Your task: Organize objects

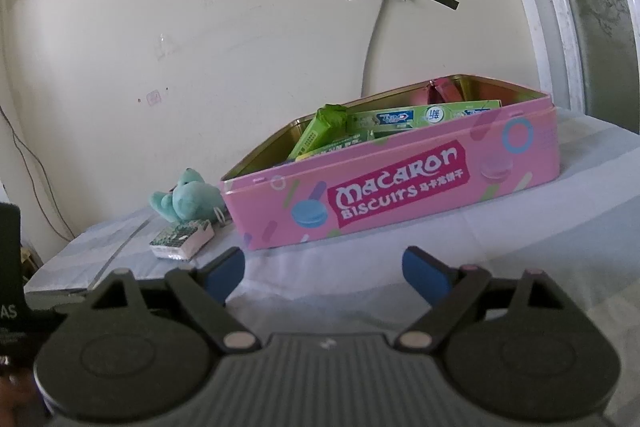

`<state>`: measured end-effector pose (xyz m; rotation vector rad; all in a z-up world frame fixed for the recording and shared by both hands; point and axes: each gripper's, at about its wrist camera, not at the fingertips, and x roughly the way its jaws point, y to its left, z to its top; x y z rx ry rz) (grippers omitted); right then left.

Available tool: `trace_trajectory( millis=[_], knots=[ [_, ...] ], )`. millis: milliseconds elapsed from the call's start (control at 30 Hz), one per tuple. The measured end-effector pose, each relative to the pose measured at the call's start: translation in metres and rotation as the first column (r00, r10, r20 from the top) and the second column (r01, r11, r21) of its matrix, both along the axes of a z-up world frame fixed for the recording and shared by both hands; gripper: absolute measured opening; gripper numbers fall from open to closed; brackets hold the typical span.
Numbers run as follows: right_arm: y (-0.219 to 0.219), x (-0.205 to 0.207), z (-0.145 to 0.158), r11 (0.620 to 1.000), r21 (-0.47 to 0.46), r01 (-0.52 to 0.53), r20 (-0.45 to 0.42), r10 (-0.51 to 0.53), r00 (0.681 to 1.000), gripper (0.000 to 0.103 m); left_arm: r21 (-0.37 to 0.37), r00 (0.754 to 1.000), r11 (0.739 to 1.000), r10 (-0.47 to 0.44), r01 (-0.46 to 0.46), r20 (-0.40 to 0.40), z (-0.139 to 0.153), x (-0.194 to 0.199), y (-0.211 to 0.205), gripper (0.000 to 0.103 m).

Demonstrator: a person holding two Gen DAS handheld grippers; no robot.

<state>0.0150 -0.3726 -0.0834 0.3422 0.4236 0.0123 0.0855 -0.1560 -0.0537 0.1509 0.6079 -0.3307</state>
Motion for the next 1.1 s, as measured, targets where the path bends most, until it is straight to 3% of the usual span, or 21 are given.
trace_trajectory(
  millis=[1100],
  knots=[
    [-0.0002, 0.0025, -0.0001, 1.0, -0.009, 0.002, -0.005, -0.002, 1.0, 0.09, -0.007, 1.0, 1.0, -0.002, 0.002, -0.005, -0.0009, 0.0016, 0.0009, 0.092]
  ],
)
